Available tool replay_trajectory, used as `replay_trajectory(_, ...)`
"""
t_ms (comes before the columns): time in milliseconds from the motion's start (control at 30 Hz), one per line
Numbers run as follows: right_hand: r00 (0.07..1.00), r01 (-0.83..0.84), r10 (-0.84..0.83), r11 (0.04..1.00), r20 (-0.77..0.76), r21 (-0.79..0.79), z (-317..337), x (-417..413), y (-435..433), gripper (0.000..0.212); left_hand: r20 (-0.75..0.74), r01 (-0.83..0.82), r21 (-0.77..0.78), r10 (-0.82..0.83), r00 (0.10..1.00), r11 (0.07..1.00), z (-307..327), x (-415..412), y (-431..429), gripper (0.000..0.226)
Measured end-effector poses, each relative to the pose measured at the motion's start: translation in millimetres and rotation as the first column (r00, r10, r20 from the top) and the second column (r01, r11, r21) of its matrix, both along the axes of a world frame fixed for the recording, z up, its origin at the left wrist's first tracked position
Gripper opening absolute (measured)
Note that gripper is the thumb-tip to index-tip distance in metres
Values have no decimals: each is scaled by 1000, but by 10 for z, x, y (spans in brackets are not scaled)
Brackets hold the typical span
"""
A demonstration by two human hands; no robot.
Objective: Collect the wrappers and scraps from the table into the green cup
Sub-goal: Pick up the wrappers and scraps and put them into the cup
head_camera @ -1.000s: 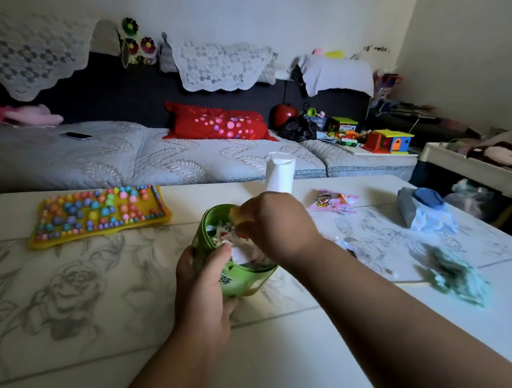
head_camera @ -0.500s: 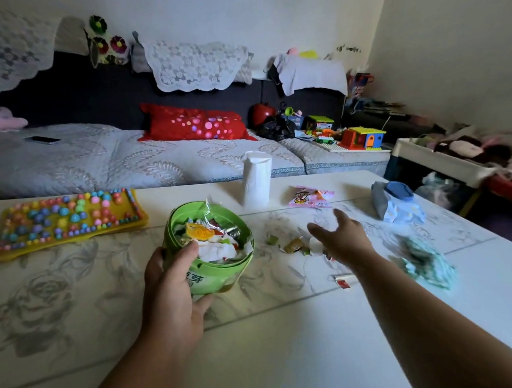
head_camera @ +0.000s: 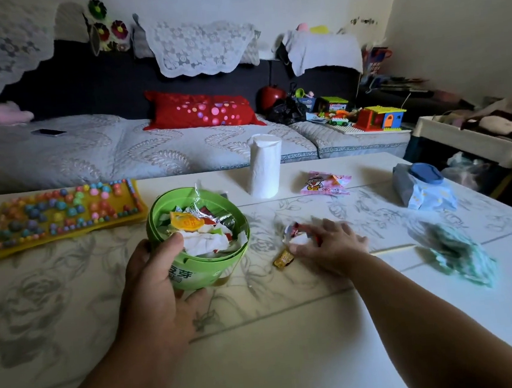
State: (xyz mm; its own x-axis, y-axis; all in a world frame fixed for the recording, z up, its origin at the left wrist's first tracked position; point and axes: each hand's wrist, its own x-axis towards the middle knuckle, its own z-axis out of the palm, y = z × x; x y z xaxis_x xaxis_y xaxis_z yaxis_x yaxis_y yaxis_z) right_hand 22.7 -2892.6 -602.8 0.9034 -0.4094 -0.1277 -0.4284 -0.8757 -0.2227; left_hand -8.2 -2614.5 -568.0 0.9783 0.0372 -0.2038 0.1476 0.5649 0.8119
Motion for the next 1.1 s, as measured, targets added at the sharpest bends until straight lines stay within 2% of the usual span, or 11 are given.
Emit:
replay_trajectory(100, 996, -90, 91, 993, 8, -71, -16, -65, 109, 81, 20, 4, 15, -4, 1000, 1000, -22, -1, 30, 11)
replay_trajectory(233, 986, -162, 161, 986, -32, -38, -17, -289, 312, 87, 76, 18, 49, -22, 997, 999, 22, -54, 42, 18)
replay_trajectory(433, 956, -289, 290, 957, -38, 12, 9, -812, 986, 84, 27, 7, -63, -5, 1000, 998, 228, -222, 107, 9)
replay_trajectory(633, 923, -382, 384, 921, -22, 79, 47, -1226, 1777, 85, 69, -70, -55, 74, 995, 996, 338, -395, 389, 45)
replay_trajectory(833, 904, -422, 427, 899, -23, 122, 92, -1407, 2240, 86, 74, -114, -37, 116, 990, 993, 352, -502, 651, 45)
replay_trajectory(900, 919, -394, 387, 911, 73, 124, 154, -1411, 2200, 82, 84, -105, -33, 107, 991, 994, 349, -521, 684, 43)
replay_trajectory(967, 929, -291, 261, 953, 261, 84, 239, -1390, 2002, 79, 88, -100, -39, 103, 991, 994, 350, -520, 703, 44)
replay_trajectory(1033, 898, -82, 41, 994, 439, 75, 289, -1339, 1640, 66, 78, -100, -50, 104, 992, 994, 344, -512, 697, 43)
replay_trajectory(1100, 867, 154, -200, 979, 456, 137, 281, -1292, 1157, 56, 72, -97, -53, 100, 992, 994, 328, -497, 664, 43)
